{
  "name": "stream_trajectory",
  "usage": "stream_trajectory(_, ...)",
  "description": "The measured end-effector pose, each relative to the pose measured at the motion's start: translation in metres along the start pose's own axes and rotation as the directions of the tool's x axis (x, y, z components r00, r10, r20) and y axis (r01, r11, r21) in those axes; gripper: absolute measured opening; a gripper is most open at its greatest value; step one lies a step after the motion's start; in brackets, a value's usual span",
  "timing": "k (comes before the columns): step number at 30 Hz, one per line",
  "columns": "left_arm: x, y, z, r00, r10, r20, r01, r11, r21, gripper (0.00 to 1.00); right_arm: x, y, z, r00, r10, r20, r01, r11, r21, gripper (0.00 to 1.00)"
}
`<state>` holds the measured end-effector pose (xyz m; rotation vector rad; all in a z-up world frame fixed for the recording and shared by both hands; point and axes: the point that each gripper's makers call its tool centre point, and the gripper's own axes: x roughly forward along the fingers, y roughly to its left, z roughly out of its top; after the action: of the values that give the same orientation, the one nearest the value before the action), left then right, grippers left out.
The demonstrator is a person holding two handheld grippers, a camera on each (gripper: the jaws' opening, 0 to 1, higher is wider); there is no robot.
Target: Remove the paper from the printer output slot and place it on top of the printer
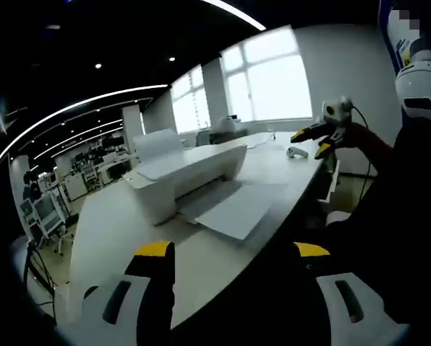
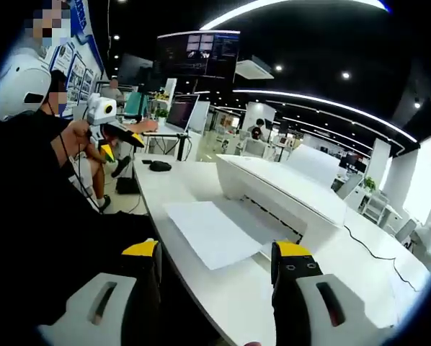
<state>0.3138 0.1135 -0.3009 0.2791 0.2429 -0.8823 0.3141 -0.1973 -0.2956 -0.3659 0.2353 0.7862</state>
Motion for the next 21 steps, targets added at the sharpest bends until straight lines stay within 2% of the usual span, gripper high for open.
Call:
stream_trajectory(13, 0.005, -0.002, -0.001, 1.0, -0.007, -0.004, 0.007, 1.0, -0.005, 0.68, 0.0, -0.004, -0.008, 1.0, -0.009, -0.01, 0.009, 1.0, 0.014, 0.56)
stream_trajectory(18, 0.012, -0.001, -0.009, 1.0, -0.012, -0.024, 0.011, 1.0, -0.011, 0.68, 0.001, -0.005, -0.012, 1.0, -0.007, -0.019, 0.008, 1.0, 0.018, 0.56)
stream_trajectory(21, 0.012, -0.005, -0.004, 1.0, -0.024, -0.008, 0.024, 1.0, -0.012, 0.68, 0.001, -0.005, -0.014, 1.0, -0.008, -0.025, 0.008, 1.0, 0.02, 0.56)
